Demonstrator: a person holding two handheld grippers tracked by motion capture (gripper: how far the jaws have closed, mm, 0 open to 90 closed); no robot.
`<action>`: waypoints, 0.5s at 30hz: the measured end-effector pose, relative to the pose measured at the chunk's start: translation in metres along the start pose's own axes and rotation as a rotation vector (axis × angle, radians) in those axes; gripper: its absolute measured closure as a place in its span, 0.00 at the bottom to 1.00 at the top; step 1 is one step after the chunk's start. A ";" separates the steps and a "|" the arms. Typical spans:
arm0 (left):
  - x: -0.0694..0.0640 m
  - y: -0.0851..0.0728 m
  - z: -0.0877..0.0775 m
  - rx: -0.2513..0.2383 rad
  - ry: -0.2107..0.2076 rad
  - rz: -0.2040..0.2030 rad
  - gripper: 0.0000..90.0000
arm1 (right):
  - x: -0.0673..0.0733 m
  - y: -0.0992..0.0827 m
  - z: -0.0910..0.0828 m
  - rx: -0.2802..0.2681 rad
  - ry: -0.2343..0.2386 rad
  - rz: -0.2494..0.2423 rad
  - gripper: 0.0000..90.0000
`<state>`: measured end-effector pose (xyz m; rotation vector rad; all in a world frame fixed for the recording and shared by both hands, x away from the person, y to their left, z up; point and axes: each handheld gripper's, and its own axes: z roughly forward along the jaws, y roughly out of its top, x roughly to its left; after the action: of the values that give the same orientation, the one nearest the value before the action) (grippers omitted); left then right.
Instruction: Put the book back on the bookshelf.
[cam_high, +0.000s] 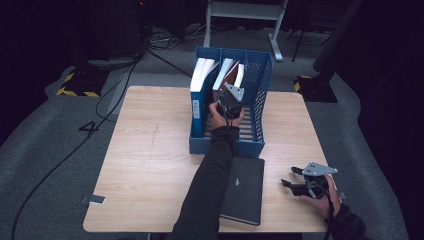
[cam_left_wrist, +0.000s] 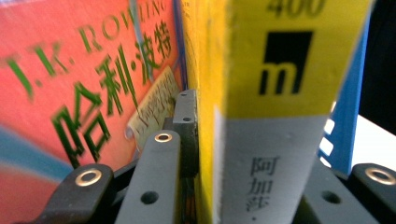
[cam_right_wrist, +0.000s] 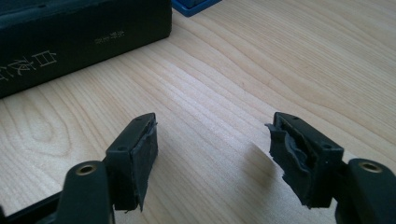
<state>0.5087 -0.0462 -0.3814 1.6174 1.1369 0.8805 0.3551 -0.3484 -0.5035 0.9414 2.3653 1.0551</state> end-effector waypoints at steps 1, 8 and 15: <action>0.000 -0.001 0.000 -0.004 -0.001 -0.005 0.83 | 0.000 0.000 0.000 -0.001 0.000 0.000 0.36; 0.000 -0.006 -0.001 0.010 -0.003 0.029 0.82 | -0.001 0.000 0.000 0.001 0.002 0.000 0.36; 0.003 -0.013 -0.003 0.012 -0.019 0.051 0.82 | 0.000 0.000 0.000 -0.002 0.003 0.001 0.36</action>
<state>0.5035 -0.0414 -0.3927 1.6677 1.0941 0.8908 0.3555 -0.3484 -0.5036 0.9415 2.3660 1.0590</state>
